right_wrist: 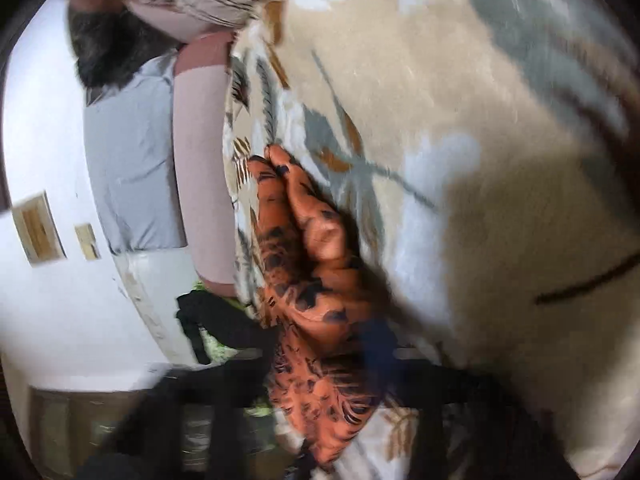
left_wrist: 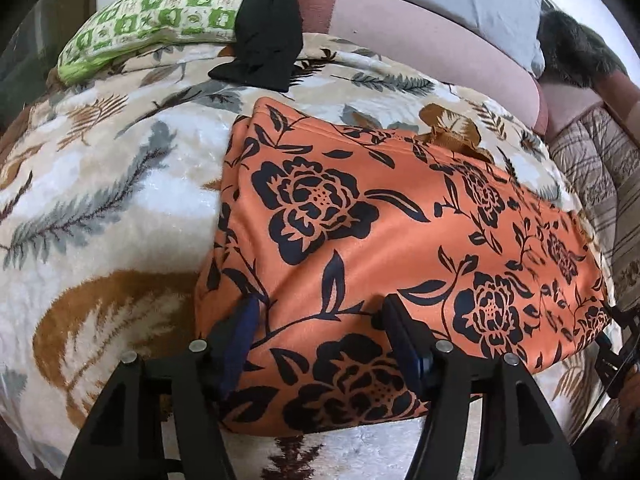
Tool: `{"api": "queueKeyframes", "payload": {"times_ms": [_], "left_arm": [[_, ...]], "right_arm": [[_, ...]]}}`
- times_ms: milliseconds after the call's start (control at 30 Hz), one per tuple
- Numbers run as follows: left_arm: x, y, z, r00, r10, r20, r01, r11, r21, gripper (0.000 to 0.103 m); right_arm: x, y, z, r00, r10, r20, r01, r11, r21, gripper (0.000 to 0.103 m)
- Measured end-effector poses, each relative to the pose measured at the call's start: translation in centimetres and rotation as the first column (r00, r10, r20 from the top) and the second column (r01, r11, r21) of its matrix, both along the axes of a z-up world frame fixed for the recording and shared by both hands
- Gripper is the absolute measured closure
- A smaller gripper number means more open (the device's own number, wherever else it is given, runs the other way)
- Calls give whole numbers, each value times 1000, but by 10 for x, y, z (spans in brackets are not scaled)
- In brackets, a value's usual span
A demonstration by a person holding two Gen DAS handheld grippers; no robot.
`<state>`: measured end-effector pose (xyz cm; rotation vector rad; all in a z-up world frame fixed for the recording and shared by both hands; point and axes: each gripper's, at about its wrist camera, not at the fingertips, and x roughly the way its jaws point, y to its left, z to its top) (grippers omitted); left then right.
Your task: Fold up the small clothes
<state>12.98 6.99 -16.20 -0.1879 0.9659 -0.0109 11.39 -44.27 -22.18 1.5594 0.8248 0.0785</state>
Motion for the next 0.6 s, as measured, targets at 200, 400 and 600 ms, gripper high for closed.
{"api": "queueKeyframes", "payload": {"times_ms": [200,400,600], "left_arm": [[1,1,-1,1000,-7,-1,7,1000,-1,39],[2,2,-3,1000,-22,2,22,1000,5,38],[1,-1,-6,999,-40,15,39,998,40,38]], "right_arm": [[-25,10,5,995,-72,-71,73,997,13,20],[3,2,1,994,-94,-52,91,995,-50,82],[5,26,74,996,87,21,-59,822,-567,85]]}}
